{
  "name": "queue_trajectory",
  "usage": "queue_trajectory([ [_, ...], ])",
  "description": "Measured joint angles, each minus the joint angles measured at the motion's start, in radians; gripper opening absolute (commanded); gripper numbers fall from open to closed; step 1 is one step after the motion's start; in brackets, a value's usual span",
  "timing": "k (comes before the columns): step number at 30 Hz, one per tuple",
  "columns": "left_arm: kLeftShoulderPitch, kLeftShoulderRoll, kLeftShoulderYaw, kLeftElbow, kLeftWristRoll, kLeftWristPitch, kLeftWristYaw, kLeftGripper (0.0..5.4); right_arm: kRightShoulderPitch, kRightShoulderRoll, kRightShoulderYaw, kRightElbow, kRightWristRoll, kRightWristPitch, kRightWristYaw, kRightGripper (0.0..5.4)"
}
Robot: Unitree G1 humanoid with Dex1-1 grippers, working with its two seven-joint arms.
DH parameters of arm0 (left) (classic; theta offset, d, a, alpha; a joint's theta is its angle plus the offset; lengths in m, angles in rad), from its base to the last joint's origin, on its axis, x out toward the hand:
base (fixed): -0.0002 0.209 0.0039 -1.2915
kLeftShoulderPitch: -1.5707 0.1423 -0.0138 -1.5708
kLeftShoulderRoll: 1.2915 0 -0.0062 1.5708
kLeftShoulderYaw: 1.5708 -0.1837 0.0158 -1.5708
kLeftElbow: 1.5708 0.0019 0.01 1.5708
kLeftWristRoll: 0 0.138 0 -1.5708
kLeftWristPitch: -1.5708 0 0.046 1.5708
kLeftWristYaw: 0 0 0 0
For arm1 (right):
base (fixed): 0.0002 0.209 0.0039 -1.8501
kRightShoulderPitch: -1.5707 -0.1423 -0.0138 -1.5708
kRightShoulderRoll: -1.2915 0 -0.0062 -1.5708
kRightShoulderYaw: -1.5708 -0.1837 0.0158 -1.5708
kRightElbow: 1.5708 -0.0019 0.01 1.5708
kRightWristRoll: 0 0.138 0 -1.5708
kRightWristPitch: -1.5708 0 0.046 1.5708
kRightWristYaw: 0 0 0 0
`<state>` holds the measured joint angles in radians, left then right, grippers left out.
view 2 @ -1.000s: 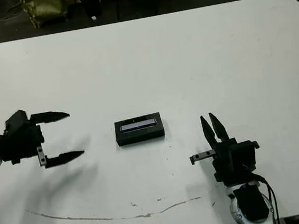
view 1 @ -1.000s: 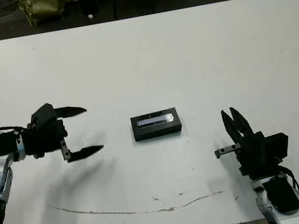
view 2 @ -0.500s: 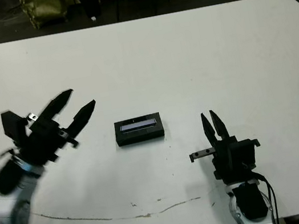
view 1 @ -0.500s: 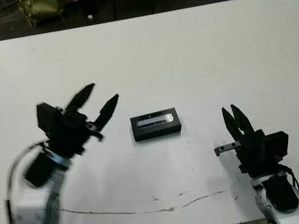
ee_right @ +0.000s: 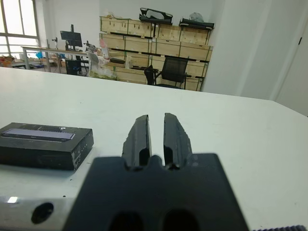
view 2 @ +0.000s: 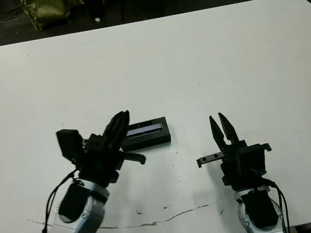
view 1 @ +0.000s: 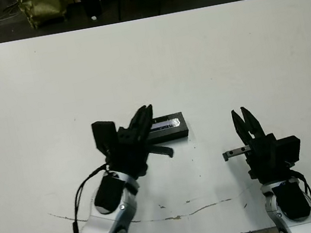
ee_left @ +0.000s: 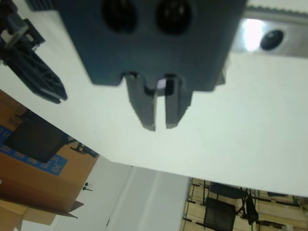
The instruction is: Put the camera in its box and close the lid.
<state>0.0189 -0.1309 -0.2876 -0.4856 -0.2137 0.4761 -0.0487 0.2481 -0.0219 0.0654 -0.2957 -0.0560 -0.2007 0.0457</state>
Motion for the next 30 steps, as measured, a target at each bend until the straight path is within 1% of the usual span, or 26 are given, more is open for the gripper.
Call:
queue_trajectory([
  [6,-0.018,0.000,-0.005,0.044,-0.014,0.118,0.051,0.02,0.000,0.000,0.000,0.009,0.000,-0.011,0.000,0.00],
  [8,-0.031,0.000,-0.003,0.055,-0.021,0.136,0.066,0.02,0.000,0.000,0.001,0.015,-0.002,-0.014,-0.001,0.00],
  [11,-0.056,0.000,-0.003,0.085,-0.025,0.143,0.084,0.02,0.000,0.000,0.002,0.016,-0.021,-0.015,-0.004,0.00],
  [18,-0.076,-0.001,-0.001,0.154,-0.033,0.133,0.117,0.02,0.005,0.001,0.004,0.013,-0.022,-0.015,-0.010,0.00],
  [30,-0.077,-0.001,-0.004,0.164,-0.053,0.132,0.138,0.02,0.009,0.005,0.012,0.002,-0.018,-0.013,-0.011,0.00],
])
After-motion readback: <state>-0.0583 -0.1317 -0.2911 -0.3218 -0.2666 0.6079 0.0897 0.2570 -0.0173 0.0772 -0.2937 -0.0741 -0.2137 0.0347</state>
